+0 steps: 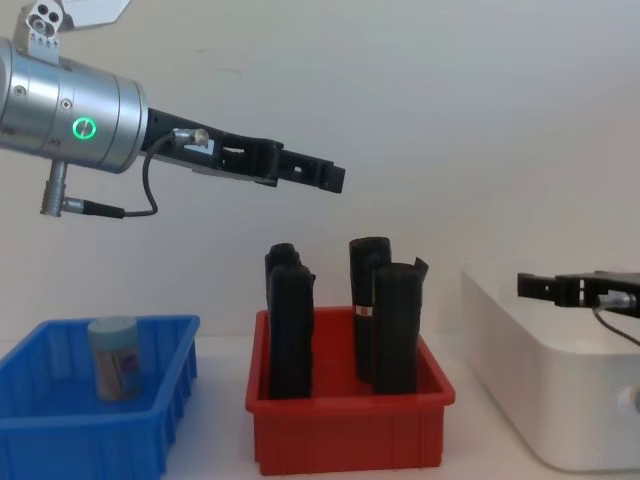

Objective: Pick the cotton swabs from the blue box and place them into the white box.

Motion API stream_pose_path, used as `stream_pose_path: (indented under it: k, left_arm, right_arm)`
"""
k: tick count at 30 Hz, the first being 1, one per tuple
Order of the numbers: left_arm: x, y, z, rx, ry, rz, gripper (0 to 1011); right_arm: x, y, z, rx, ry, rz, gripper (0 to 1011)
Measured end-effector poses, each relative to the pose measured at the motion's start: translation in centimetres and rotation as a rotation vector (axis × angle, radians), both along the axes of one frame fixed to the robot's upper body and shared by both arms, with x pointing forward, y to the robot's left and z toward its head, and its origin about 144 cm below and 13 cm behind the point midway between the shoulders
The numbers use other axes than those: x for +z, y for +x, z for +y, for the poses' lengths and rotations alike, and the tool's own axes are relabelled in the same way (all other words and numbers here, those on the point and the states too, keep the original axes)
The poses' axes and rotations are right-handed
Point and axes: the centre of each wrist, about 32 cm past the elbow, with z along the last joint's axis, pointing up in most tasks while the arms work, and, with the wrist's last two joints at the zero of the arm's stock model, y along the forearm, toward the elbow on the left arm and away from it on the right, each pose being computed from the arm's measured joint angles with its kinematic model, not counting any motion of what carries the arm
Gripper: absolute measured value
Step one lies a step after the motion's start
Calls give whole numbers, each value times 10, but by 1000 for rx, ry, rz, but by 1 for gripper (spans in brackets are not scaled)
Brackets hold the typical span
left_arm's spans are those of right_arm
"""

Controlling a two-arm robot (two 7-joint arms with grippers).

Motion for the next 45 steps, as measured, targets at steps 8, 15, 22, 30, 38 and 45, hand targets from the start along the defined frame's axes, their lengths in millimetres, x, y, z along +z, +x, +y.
stream_pose_path:
  k: [8,15,22,30,38,45]
  left_arm:
    - [0,0,0,0,0,0,1004]
    - [0,0,0,0,0,0,1004]
    - [-1,0,0,1,0,0,1004]
    - [-12,-6,-4,31,15,-35,1004]
    - [-34,-19,-12,86,39,-101,1004]
    - [-53,-32,-19,136,51,-167,1004]
  right_arm:
    - [4,-5,0,-6,9,-57,1001]
    - [6,-8,-1,-11,13,-85,1001]
    - [6,-9,-1,-13,14,-95,1001]
    - [4,-19,-3,-6,8,-105,1001]
    - [1,-39,-7,12,-3,-125,1001]
    - [-1,-60,-9,34,-13,-144,1001]
